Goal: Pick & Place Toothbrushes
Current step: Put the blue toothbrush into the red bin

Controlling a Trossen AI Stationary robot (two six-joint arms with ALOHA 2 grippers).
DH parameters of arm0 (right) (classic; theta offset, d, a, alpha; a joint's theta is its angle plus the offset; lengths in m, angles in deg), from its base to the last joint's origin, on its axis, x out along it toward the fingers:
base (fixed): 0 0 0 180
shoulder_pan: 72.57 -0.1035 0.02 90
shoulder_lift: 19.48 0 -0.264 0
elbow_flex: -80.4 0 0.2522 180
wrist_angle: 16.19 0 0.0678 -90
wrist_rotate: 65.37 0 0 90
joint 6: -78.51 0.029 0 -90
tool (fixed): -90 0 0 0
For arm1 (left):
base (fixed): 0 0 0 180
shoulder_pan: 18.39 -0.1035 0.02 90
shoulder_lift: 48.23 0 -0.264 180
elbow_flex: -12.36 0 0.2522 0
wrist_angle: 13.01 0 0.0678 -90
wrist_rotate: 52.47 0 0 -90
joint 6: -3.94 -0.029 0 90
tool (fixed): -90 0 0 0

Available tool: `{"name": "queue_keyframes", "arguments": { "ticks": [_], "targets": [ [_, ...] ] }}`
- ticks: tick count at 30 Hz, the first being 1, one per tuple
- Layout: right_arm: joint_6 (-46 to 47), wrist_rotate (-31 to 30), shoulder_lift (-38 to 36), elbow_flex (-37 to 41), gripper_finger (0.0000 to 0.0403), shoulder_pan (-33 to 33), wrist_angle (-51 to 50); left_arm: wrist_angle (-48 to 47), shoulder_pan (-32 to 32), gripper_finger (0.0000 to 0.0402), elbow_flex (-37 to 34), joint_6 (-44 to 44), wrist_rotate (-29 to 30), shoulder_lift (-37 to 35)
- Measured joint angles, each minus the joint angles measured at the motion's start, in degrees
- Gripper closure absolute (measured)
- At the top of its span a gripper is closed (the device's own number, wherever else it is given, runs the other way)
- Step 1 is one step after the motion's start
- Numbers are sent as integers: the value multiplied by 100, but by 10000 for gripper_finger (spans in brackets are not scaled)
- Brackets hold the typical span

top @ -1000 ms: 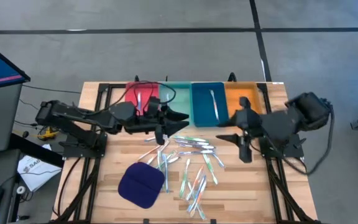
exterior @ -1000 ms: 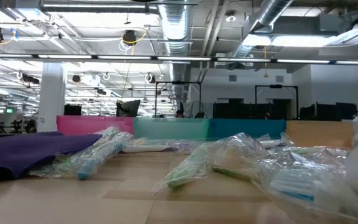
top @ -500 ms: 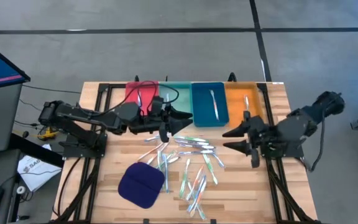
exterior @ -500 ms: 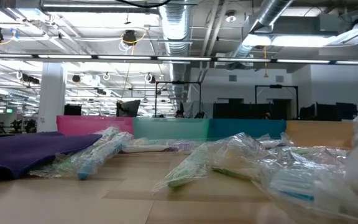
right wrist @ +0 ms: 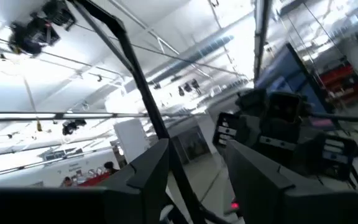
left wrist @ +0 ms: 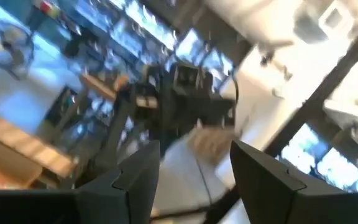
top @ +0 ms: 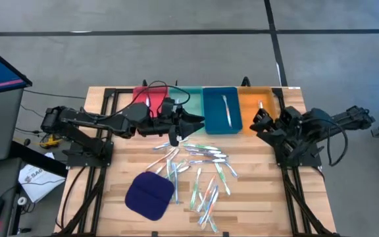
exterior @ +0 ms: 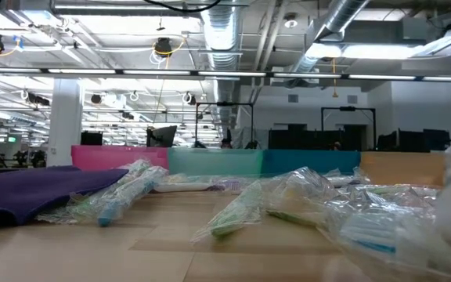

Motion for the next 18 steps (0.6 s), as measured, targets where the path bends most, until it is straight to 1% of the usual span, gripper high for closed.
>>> {"name": "queue_keyframes", "arguments": {
  "ticks": [2,5,8,11,15,18],
  "targets": [
    [148,-2,19,0,247,56,-82,-645,-67,213,26,1,-185,-87],
    [281,-2,59,0,247,99,-173,-1621,-82,219,68,-106,-191,-228],
    [319,0,62,4,247,115,-288,-2165,-65,227,98,-220,-148,-353],
    [321,0,61,2,247,115,-354,-2832,-27,235,100,-335,47,-500],
    [321,-2,58,2,247,115,-358,-3979,-35,244,100,-420,339,-649],
    [321,0,63,2,247,104,-360,-4748,-100,247,100,-416,382,-662]
  ]
}}
